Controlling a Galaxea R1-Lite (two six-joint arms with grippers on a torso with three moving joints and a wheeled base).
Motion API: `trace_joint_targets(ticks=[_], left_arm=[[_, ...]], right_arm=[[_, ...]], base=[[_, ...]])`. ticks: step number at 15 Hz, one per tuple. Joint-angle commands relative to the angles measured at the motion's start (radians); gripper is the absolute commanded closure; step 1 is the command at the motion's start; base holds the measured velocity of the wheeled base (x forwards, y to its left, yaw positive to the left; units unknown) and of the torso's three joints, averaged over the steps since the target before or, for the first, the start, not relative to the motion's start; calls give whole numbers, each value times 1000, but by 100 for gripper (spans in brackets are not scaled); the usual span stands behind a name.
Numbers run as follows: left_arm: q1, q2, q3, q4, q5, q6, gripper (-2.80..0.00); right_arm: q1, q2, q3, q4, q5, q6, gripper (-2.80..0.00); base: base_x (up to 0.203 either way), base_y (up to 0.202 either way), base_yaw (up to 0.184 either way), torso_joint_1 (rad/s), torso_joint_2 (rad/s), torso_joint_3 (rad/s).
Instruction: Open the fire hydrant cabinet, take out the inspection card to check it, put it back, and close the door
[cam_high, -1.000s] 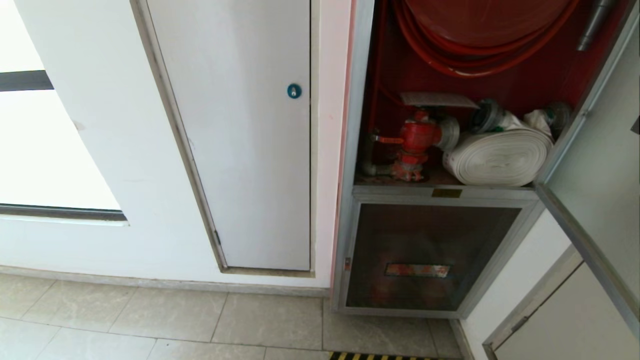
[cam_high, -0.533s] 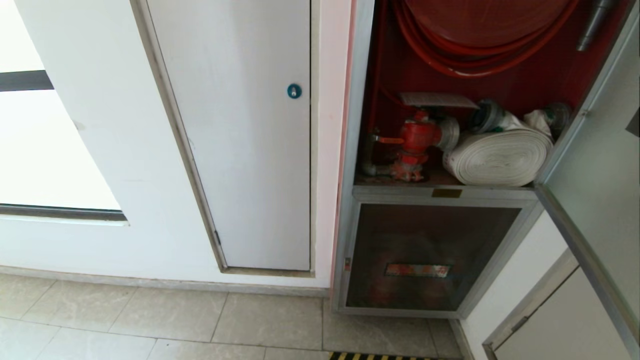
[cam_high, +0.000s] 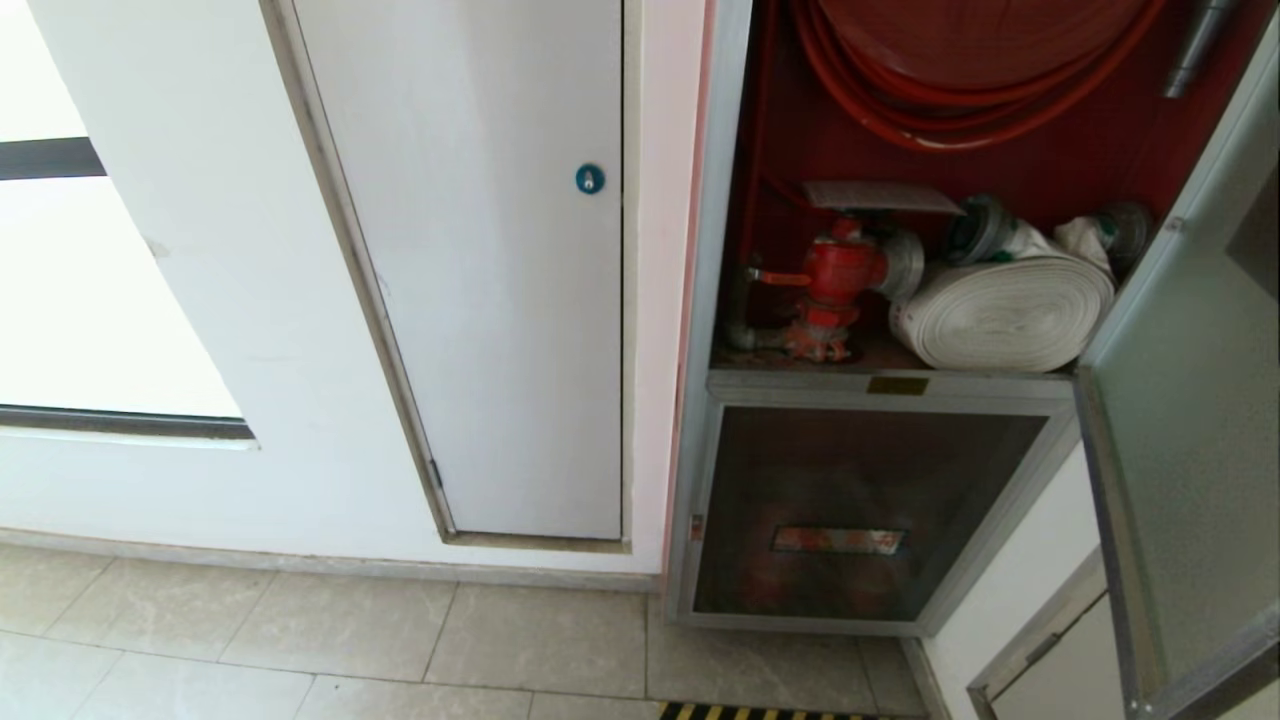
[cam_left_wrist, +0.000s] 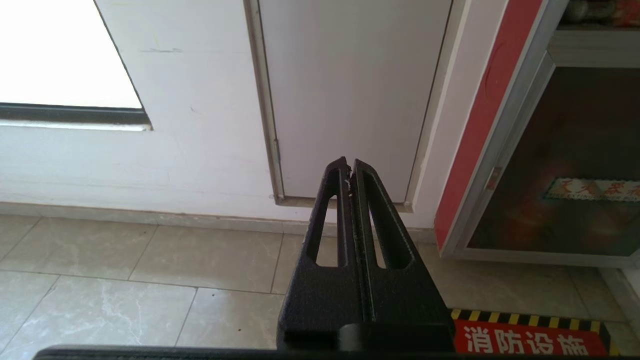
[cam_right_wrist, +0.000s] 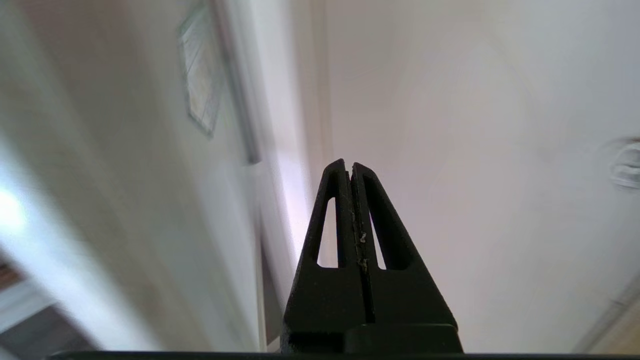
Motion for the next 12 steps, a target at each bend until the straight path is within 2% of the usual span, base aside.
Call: trace_joint_targets(ticks=[1, 8, 12], left_arm=[[0, 1, 20, -1, 1, 0, 0], [0, 0, 20, -1, 1, 0, 0], [0, 1, 20, -1, 1, 0, 0]], right_arm=[[31, -12, 5, -2, 9, 4, 0], [255, 36, 7, 1, 250, 99, 0], [373, 66, 8, 1, 273, 115, 0]], base=[[0, 0, 0, 0, 0, 0], [0, 0, 0, 0, 0, 0], [0, 0, 0, 0, 0, 0]])
